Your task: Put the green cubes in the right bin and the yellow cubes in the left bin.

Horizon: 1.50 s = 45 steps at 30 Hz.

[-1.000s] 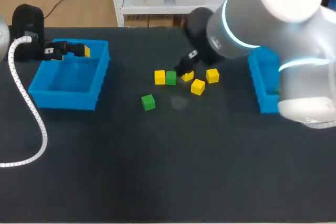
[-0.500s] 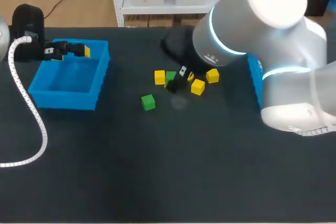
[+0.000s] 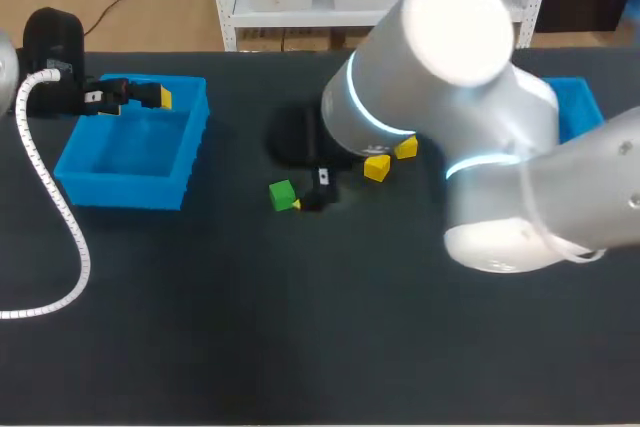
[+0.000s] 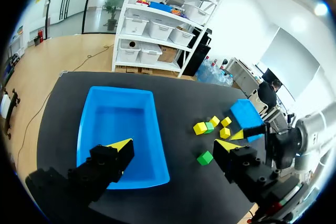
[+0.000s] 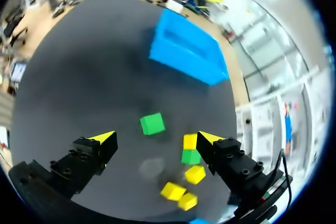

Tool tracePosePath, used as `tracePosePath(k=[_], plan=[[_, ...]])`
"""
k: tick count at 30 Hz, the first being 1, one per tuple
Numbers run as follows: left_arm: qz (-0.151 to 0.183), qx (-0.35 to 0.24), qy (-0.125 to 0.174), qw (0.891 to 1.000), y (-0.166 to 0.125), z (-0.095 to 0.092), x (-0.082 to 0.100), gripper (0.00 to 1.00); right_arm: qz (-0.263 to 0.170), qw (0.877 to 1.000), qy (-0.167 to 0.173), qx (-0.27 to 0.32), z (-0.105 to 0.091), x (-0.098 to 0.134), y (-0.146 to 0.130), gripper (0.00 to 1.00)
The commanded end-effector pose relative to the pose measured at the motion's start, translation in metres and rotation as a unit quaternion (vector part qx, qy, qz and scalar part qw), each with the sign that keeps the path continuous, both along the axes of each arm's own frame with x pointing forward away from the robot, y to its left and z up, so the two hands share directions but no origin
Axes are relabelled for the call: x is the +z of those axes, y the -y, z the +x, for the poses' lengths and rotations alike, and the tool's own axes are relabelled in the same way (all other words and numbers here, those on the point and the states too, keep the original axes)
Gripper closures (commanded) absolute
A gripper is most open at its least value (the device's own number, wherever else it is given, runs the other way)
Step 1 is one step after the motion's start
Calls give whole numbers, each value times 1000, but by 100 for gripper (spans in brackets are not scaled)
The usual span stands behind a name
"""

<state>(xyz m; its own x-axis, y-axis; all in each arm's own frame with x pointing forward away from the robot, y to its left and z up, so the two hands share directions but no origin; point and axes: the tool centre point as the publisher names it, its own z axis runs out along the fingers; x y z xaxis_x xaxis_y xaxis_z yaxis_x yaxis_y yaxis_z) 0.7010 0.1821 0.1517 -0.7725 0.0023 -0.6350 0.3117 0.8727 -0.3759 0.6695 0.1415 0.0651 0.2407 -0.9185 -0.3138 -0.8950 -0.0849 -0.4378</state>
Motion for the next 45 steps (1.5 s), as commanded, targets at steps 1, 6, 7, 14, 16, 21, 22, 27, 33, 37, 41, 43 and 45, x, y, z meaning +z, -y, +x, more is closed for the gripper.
tracePosePath(k=[1, 6, 7, 14, 16, 21, 22, 27, 33, 37, 41, 43, 45], plan=[[-5, -3, 4, 1000, -2, -1, -2, 0, -26, 992, 53, 107, 13, 1, 1, 0], [-5, -3, 4, 1000, -2, -1, -2, 0, 38, 998, 29, 43, 26, 28, 21, 0], [-5, -3, 4, 1000, -2, -1, -2, 0, 38, 998, 29, 43, 26, 28, 21, 0], [-5, -3, 4, 1000, -2, -1, -2, 0, 38, 998, 29, 43, 26, 28, 21, 0], [-5, -3, 4, 1000, -2, -1, -2, 0, 38, 998, 29, 43, 26, 28, 21, 0], [-5, -3, 4, 1000, -2, -1, -2, 0, 38, 998, 29, 43, 26, 28, 21, 0], [-5, -3, 4, 1000, -2, -1, -2, 0, 38, 998, 29, 43, 26, 28, 21, 0], [-5, -3, 4, 1000, -2, -1, -2, 0, 38, 998, 29, 43, 26, 28, 21, 0], [-5, -3, 4, 1000, -2, -1, -2, 0, -22, 994, 44, 98, 34, 36, -16, 0], [-5, -3, 4, 1000, -2, -1, -2, 0, -75, 987, 45, 132, 39, 34, -38, 0], [-5, -3, 4, 1000, -2, -1, -2, 0, -122, 979, 34, 157, 41, 27, -54, 0], [-5, -3, 4, 1000, -2, -1, -2, 0, -135, 977, 24, 161, 41, 23, -58, 0], [-5, -3, 4, 1000, -2, -1, -2, 0, -148, 974, 12, 168, 42, 17, -62, 0]])
